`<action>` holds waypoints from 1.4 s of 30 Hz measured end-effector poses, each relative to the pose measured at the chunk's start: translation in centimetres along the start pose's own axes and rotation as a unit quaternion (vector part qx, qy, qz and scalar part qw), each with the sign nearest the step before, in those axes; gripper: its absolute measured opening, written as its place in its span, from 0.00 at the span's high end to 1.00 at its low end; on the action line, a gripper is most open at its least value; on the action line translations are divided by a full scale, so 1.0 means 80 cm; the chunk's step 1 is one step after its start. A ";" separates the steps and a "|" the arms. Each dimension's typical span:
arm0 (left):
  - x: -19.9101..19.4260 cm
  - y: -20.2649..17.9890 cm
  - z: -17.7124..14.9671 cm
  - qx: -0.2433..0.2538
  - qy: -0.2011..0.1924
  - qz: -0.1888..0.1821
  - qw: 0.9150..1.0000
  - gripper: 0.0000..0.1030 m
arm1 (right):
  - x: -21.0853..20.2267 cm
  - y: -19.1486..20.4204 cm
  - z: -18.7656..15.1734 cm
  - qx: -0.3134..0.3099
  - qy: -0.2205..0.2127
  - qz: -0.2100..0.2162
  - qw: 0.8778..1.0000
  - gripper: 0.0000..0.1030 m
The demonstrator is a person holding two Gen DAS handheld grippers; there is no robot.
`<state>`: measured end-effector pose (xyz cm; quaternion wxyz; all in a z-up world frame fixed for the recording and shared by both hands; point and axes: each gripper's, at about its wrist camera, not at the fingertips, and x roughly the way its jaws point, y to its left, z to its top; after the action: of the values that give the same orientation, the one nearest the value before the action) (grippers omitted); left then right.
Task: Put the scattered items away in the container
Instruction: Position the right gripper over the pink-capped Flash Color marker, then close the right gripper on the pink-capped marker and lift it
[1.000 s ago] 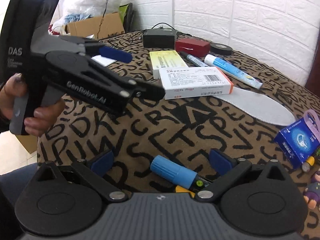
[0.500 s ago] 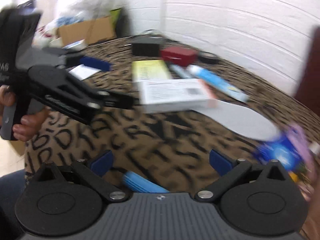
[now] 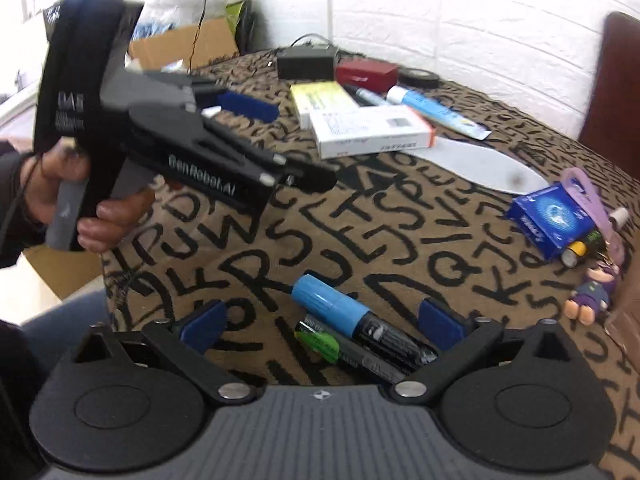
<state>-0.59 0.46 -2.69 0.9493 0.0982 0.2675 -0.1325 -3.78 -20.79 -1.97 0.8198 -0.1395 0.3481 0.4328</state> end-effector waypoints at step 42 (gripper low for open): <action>-0.028 -0.133 -0.034 0.142 0.004 -0.078 0.987 0.13 | -0.036 -0.039 -0.054 -0.015 0.004 -0.048 0.999 0.24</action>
<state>-7.01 -8.46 -5.00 0.9116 0.2110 0.2562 -0.2425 -4.34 -26.70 -3.32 0.8361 -0.1700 0.3383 0.3970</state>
